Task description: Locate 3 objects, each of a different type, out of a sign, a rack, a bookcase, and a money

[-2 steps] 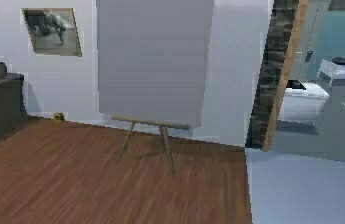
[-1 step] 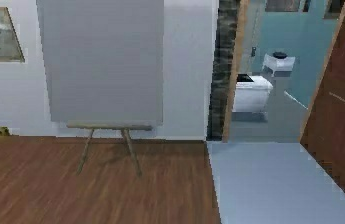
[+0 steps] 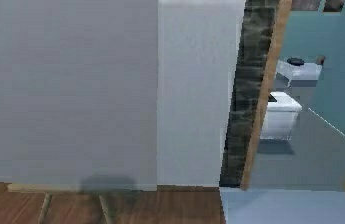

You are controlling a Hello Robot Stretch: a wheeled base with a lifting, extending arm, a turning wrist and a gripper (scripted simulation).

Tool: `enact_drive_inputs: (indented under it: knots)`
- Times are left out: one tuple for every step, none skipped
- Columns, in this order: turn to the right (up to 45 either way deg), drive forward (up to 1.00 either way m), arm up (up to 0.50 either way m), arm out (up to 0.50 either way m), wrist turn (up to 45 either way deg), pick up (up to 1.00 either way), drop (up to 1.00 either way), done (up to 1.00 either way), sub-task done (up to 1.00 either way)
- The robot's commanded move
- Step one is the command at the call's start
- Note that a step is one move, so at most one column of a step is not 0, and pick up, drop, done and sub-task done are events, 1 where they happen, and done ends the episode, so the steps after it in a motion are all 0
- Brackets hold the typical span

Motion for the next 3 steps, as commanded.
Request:
enact_drive_inputs:
  knots:
    - [-27.0, 0.0, 0.0, 0.0, 0.0, 0.0, 0.0, 0.0, 0.0]
    - [0.0, 0.0, 0.0, 0.0, 0.0, 0.0, 0.0, 0.0, 1.0]
    - [-45.0, 0.0, 0.0, 0.0, 0.0, 0.0, 0.0, 0.0, 0.0]
